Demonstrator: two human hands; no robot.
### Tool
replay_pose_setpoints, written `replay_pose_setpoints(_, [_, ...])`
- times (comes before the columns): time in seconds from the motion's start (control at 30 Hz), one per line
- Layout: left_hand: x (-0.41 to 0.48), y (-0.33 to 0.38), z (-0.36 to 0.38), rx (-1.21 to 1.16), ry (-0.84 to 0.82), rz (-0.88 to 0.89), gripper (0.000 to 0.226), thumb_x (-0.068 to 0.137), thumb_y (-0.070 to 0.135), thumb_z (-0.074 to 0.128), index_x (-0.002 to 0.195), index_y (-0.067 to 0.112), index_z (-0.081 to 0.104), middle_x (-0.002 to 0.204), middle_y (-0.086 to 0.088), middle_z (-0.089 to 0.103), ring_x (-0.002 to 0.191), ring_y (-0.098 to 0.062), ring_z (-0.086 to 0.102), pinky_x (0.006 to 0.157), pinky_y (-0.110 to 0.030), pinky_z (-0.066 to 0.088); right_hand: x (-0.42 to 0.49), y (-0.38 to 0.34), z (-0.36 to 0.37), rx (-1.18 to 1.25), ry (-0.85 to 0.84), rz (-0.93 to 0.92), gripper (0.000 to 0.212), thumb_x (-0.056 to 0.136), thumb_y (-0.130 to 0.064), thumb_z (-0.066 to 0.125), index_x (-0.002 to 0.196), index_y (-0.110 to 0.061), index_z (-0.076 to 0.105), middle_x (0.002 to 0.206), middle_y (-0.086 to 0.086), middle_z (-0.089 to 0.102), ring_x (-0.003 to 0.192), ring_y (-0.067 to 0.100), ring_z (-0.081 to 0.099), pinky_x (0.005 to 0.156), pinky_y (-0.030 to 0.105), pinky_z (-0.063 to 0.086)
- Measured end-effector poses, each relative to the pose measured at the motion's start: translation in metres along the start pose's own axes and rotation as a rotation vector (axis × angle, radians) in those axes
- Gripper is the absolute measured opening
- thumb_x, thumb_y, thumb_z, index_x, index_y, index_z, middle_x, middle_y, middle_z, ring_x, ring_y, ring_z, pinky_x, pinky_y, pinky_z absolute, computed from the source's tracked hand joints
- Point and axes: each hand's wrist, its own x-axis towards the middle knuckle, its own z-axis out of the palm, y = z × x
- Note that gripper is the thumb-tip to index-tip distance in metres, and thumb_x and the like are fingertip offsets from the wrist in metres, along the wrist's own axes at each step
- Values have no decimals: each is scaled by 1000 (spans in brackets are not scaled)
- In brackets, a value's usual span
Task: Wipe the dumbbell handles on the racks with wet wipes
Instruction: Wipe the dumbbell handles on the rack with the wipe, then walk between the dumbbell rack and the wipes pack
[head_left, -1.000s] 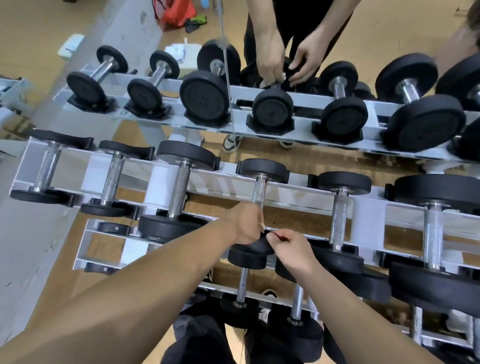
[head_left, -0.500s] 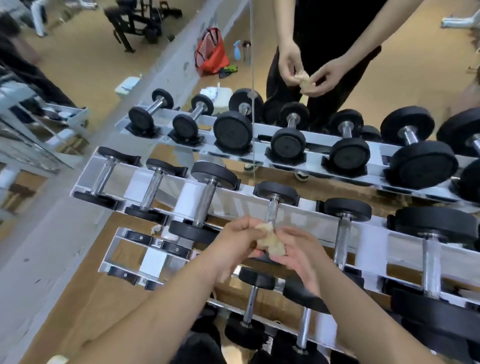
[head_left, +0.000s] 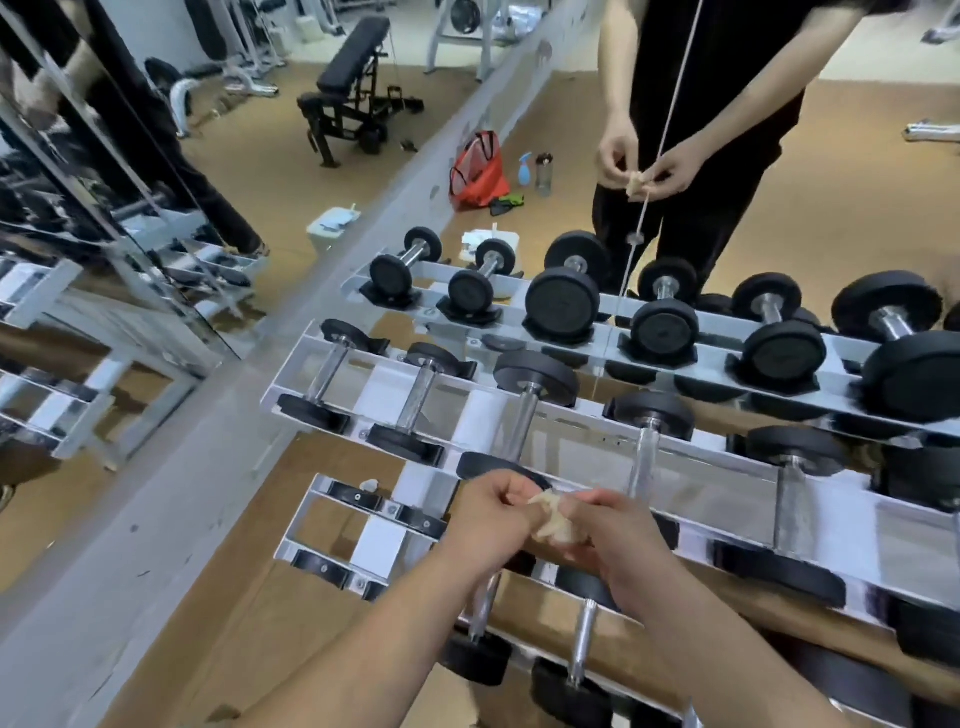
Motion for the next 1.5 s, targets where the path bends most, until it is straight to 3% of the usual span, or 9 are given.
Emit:
replay_pose_setpoints(0.13, [-11,-15,-28,-25,-12,30,7,81,10,81,83,13,75,71,2,69,70,-14,65,75,-38,61,-19,21,28,-34,-20,2,20,87,-19,78,102,-6,77,97,19,78,96,39,74,93,52,60])
replay_pose_setpoints(0.3, [-35,-30,-32,-2,-66,135,13,76,21,72,83,12,68,73,-2,65,73,-18,62,73,-43,61,-64,37,34,-99,53,-38,31,83,-44,83,99,-18,81,92,5,80,82,21,72,66,33,57])
replay_pose_setpoints(0.4, [-61,-37,-11,91,-190,172,17,84,1,65,87,12,77,82,-2,75,77,-13,67,65,-19,54,-92,55,10,-31,63,-61,25,87,-35,81,99,-14,81,87,8,79,70,18,69,63,33,53])
replay_pose_setpoints(0.6, [-136,-55,53,173,-505,316,16,86,-1,71,100,8,72,83,4,72,71,3,64,67,-12,50,-158,107,-68,304,249,10,16,91,-2,72,102,9,75,84,19,75,67,24,62,60,31,54])
replay_pose_setpoints(0.73, [-185,-73,112,338,-598,402,17,79,6,76,94,15,75,82,-3,75,70,-7,64,63,-19,52,-212,147,-128,422,291,20,10,91,2,69,96,9,74,85,23,73,75,30,62,74,38,56])
replay_pose_setpoints(0.87, [-269,-97,194,487,-703,425,25,78,7,78,77,32,72,68,11,67,65,-2,60,59,-17,48,-285,219,-218,399,448,20,20,84,-5,79,102,5,75,76,13,71,69,26,67,78,44,62])
replay_pose_setpoints(1.1, [-450,-188,338,543,-1031,358,13,93,11,72,81,11,77,60,10,64,61,0,60,60,-16,45,-454,376,-361,559,519,13,22,79,-12,82,98,0,78,87,13,69,80,25,64,84,44,61])
replay_pose_setpoints(1.3, [-555,-240,439,557,-1299,135,18,94,-9,64,105,1,74,88,-12,75,75,-18,68,62,-23,56,-533,480,-436,941,759,105,18,86,-3,69,104,1,69,74,14,62,58,20,53,60,33,50])
replay_pose_setpoints(1.5, [-609,-255,535,721,-1452,137,23,93,-6,59,101,9,74,83,-8,74,78,-21,69,71,-28,59,-573,531,-514,1276,1009,118,21,94,-10,66,112,0,70,69,7,60,55,17,53,57,30,54])
